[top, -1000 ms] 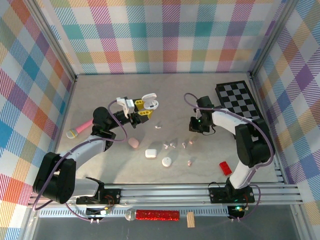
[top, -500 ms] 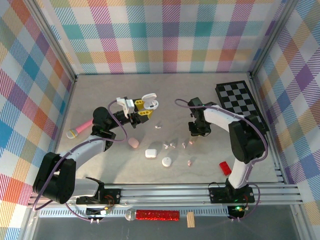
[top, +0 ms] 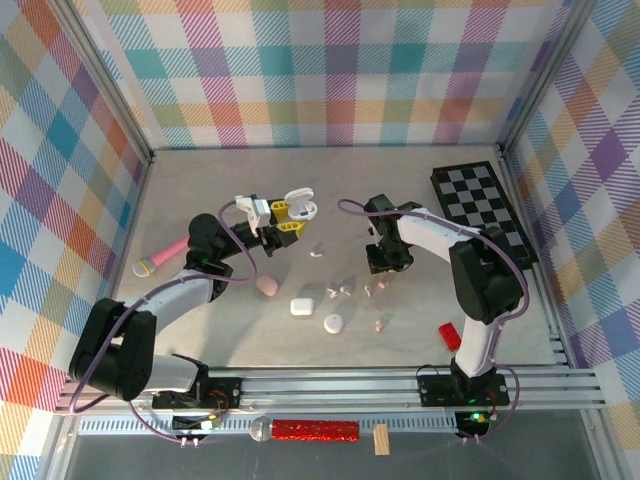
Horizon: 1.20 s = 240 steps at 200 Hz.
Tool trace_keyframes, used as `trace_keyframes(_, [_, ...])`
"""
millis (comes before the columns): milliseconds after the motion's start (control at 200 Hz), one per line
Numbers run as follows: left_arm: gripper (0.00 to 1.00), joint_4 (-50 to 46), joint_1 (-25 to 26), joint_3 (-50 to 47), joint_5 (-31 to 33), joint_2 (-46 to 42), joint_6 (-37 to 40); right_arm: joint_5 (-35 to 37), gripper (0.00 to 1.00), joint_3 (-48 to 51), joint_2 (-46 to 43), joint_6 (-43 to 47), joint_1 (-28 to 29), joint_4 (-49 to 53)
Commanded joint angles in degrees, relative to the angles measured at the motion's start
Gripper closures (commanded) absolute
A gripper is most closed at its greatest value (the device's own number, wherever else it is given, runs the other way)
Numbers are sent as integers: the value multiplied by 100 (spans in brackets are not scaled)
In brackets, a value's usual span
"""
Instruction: Insert wireless bluetooth earbuds into charging case
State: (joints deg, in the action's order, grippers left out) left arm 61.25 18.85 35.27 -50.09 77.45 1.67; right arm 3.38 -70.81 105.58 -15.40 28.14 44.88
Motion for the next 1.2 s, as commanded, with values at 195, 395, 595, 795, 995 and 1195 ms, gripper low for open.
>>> trace_keyframes(195, [62, 642, -66, -29, -129, 60, -167, -934, 61, 1013, -1197, -758, -516, -1361])
trace_keyframes(395, [62, 666, -66, -61, -133, 34, -191, -1969, 62, 2163, -1728, -2149, -1091, -3029])
trace_keyframes(595, [62, 695, -66, -81, -139, 17, -196, -2447, 63, 2573, -1568, -2677, -1250, -3732])
trace_keyframes(795, [62, 695, -66, -81, -139, 9, -210, -2260, 64, 2566, -1346, -2598, -1254, -3671])
trace_keyframes(995, [62, 729, -66, -90, -140, 7, -227, -2088, 64, 2532, -1248, -2507, -1259, -3504])
trace_keyframes(1195, [62, 730, -65, -64, -148, 31, -237, -2137, 64, 2583, -1116, -2523, -1259, -3617])
